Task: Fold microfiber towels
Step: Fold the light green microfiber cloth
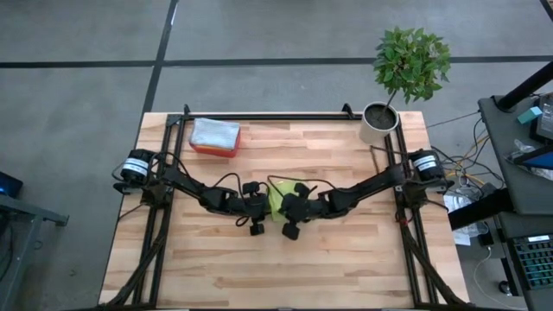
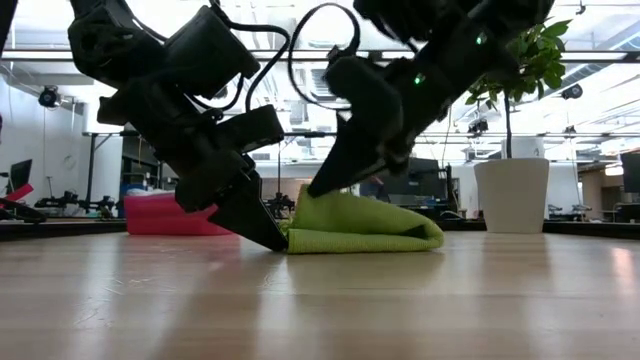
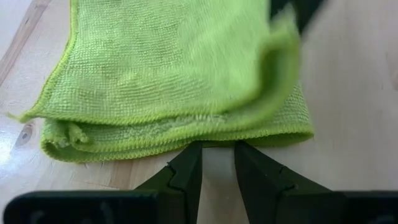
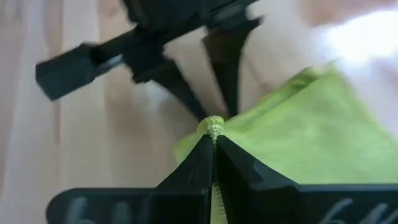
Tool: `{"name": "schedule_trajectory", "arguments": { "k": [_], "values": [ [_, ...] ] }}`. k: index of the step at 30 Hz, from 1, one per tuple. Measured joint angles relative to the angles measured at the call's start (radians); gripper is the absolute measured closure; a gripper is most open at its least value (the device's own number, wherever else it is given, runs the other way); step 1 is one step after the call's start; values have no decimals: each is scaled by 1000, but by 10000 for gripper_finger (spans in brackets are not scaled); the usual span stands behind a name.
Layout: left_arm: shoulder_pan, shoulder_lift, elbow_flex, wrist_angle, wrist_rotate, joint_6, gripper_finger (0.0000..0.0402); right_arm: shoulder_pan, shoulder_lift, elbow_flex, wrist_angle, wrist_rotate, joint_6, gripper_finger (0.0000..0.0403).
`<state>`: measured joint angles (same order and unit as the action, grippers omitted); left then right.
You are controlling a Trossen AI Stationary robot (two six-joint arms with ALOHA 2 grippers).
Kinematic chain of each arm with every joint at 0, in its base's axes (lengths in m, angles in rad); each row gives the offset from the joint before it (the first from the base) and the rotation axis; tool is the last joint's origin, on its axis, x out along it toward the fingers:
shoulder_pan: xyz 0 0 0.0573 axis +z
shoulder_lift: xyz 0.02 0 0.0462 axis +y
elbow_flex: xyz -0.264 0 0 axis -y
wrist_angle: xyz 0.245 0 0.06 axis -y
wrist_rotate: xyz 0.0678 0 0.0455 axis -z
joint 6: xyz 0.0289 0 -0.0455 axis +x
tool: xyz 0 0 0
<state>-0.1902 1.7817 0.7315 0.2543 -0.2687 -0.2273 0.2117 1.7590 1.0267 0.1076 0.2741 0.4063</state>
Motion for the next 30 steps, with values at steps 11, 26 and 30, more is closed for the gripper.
{"name": "schedule_trajectory", "arguments": {
  "k": [11,26,30],
  "values": [
    [0,0,1,0,2,2,320,-2,105,34,85,-119,-9,358],
    [0,0,-1,0,3,3,320,-46,8,136,-211,-196,-115,229],
    [0,0,-1,0,3,3,320,-104,-10,145,-247,-192,-183,225]
  ]
}}
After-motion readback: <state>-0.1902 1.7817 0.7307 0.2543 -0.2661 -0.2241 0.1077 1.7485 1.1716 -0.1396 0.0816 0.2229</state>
